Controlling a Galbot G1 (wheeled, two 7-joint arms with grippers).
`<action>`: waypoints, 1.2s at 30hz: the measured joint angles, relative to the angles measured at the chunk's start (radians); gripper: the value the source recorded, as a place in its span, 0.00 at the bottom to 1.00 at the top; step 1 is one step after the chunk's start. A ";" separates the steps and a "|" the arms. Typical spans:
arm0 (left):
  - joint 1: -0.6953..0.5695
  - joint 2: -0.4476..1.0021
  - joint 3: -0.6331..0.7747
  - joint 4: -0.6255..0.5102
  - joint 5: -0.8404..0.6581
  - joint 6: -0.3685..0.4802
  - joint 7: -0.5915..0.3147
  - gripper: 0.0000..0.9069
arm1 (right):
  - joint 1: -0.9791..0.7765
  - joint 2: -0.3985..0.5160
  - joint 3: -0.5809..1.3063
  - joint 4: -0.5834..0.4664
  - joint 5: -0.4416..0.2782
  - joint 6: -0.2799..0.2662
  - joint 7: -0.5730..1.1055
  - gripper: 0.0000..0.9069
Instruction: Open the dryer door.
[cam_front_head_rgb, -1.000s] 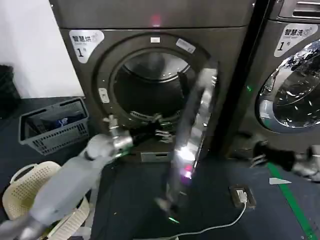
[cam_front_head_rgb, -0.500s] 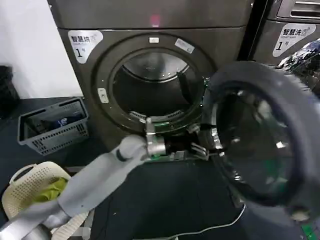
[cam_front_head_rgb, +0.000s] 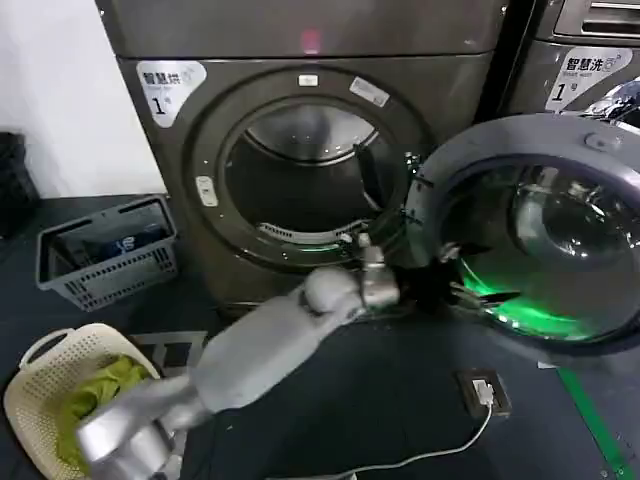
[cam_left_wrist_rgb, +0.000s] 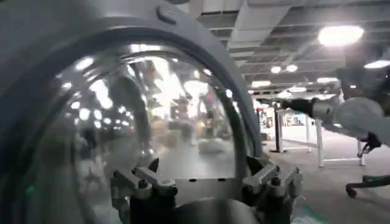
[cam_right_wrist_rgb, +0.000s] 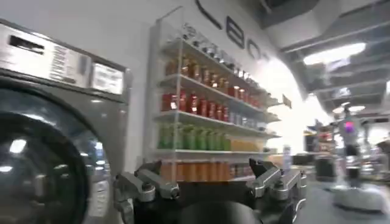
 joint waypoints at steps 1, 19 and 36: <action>-0.001 -0.015 0.000 0.012 0.016 -0.007 -0.009 1.00 | -0.006 0.000 0.010 0.003 0.000 -0.004 0.009 1.00; -0.046 -0.166 0.019 0.218 0.168 -0.059 -0.098 1.00 | -0.040 0.018 0.095 0.056 -0.032 -0.013 0.018 1.00; -0.056 -0.166 0.023 0.260 0.188 -0.064 -0.153 1.00 | -0.058 0.009 0.112 0.069 -0.027 0.009 0.001 1.00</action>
